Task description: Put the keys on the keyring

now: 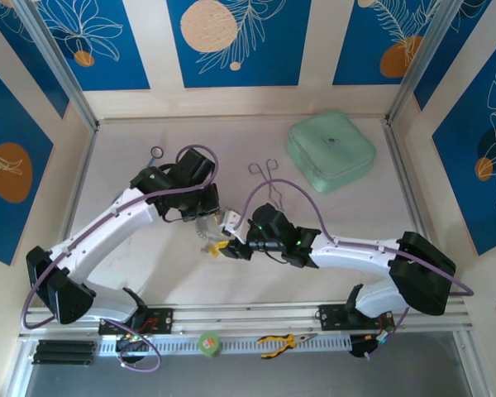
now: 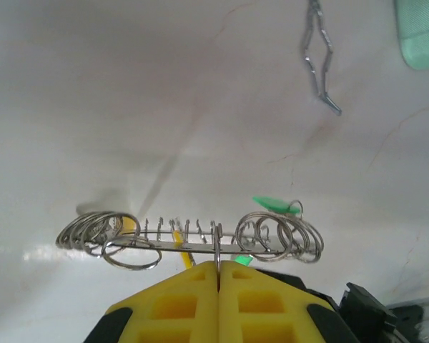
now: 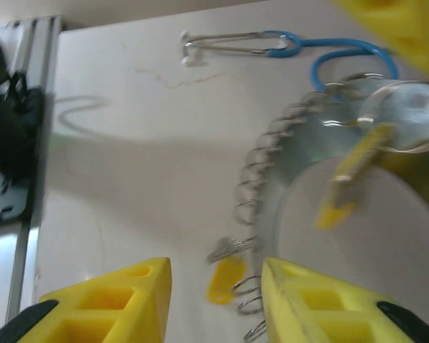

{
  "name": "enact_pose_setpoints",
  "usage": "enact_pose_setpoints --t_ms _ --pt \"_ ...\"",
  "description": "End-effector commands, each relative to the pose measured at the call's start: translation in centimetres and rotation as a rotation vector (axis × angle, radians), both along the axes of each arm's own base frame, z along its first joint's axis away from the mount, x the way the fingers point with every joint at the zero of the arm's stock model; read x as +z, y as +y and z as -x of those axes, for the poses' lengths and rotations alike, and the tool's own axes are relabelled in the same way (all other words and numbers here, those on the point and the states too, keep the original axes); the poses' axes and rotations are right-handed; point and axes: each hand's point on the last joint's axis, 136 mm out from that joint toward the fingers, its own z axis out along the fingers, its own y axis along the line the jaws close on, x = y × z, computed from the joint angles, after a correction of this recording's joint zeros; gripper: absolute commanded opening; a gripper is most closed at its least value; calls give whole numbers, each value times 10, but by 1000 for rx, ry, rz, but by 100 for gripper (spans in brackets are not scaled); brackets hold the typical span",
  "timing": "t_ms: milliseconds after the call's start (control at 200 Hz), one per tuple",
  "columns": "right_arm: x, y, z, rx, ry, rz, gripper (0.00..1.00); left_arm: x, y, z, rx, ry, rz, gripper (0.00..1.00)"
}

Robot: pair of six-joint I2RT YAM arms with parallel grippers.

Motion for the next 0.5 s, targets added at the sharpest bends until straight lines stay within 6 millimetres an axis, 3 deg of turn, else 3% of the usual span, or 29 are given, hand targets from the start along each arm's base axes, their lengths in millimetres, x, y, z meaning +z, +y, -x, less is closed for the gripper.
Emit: enact_pose_setpoints --t_ms 0,120,270,370,495 --pt "9 -1 -19 -112 -14 -74 43 4 7 11 135 101 32 0" --pt "12 2 -23 -120 -32 -93 53 6 4 14 173 133 66 0" --pt "18 12 -23 -87 -51 -131 54 6 3 17 205 170 80 0" --pt "20 17 -25 -81 -56 -132 48 8 2 17 208 170 86 0" --pt "19 16 -28 -102 -56 -128 34 10 5 18 218 168 83 0"
